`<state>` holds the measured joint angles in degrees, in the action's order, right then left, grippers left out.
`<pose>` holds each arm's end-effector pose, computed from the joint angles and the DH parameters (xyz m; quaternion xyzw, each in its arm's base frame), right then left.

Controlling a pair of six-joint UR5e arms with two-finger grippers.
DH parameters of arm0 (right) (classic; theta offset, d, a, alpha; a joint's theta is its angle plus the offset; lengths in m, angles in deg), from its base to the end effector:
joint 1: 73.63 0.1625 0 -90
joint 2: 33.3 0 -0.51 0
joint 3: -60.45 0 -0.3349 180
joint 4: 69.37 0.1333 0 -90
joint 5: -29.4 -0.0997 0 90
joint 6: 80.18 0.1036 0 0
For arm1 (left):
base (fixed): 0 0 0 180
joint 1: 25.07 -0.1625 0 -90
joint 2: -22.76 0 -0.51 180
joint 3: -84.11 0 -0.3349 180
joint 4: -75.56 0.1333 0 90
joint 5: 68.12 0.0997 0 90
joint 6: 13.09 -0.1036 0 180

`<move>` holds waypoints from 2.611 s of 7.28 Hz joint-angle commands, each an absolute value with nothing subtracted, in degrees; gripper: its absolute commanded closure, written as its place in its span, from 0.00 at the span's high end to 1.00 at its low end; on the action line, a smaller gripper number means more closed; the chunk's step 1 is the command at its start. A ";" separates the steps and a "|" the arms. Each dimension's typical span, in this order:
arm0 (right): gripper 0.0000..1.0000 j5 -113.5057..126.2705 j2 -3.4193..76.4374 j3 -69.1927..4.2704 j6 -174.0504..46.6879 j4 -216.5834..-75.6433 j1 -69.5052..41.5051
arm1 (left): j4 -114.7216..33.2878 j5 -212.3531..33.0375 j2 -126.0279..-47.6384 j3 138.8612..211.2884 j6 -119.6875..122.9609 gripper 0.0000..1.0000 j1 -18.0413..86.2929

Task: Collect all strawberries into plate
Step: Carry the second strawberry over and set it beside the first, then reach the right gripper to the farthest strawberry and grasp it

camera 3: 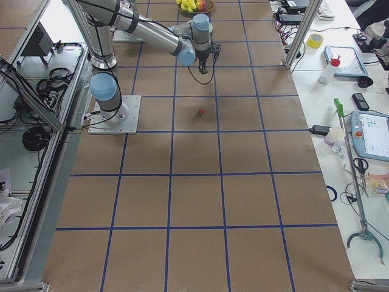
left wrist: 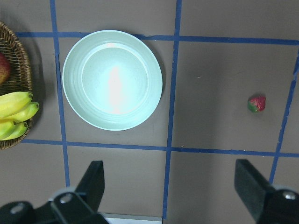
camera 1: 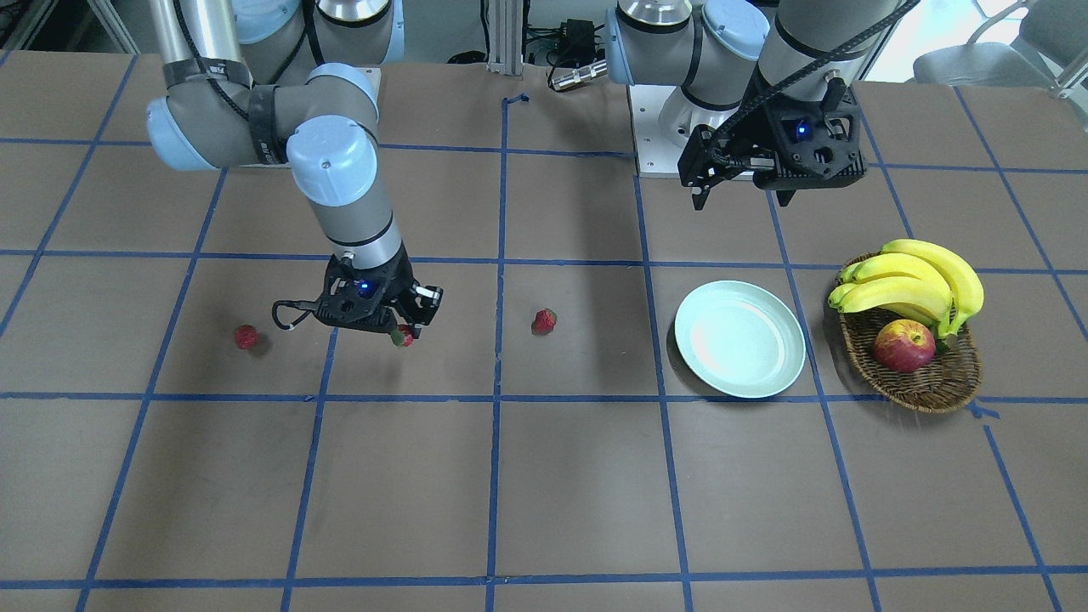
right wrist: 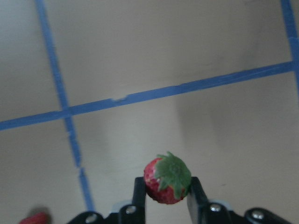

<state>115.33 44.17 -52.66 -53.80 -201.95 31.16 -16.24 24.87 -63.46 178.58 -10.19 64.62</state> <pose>0.2622 -0.4420 0.3747 0.0986 0.9927 -0.0442 0.0544 -0.1257 -0.3971 0.5597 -0.0274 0.9990 0.0211 0.0266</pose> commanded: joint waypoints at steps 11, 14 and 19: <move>1.00 118.88 33.81 -40.80 -42.39 -204.14 44.37 | -16.28 24.86 -63.46 179.03 -10.19 1.00 64.58; 1.00 118.35 43.77 -44.04 -66.26 -186.18 17.32 | -16.28 24.86 -63.46 179.03 -10.19 1.00 64.58; 0.88 118.00 44.05 -62.57 -94.68 -199.57 1.17 | -16.28 24.86 -63.55 179.11 -10.19 1.00 64.58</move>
<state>118.11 44.08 -58.36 -92.72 -194.36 3.21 -16.29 24.86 -63.55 179.06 -10.19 64.58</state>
